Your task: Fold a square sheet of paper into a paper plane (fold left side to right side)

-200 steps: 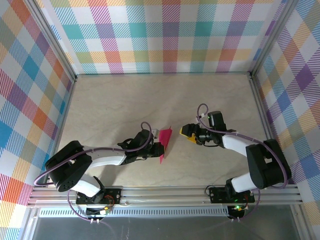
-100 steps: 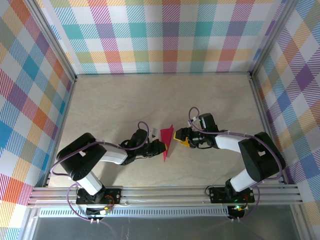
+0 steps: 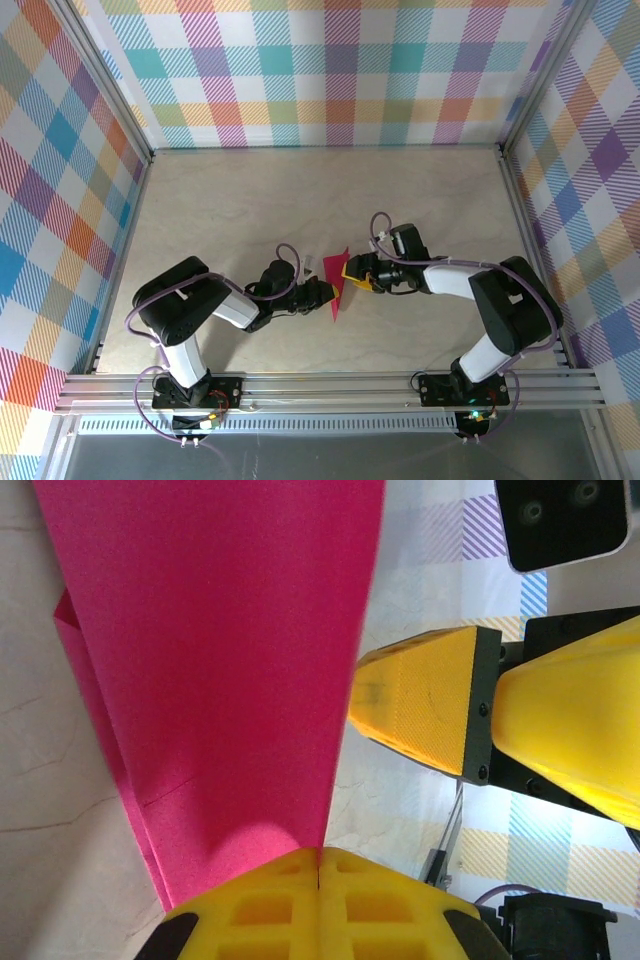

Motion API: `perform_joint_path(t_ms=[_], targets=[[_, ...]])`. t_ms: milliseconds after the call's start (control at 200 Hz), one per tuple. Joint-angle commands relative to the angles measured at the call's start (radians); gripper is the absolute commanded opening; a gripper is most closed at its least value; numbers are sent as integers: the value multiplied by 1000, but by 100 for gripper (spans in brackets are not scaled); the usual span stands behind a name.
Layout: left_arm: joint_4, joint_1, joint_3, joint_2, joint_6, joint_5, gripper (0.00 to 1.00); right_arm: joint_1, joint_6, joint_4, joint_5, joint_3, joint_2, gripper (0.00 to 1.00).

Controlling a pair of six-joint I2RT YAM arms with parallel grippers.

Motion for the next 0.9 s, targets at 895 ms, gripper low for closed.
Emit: perform_joint_path(t_ms=[895], targets=[[229, 17, -2, 100, -75, 46, 0, 16, -3, 14, 33, 112, 117, 51]])
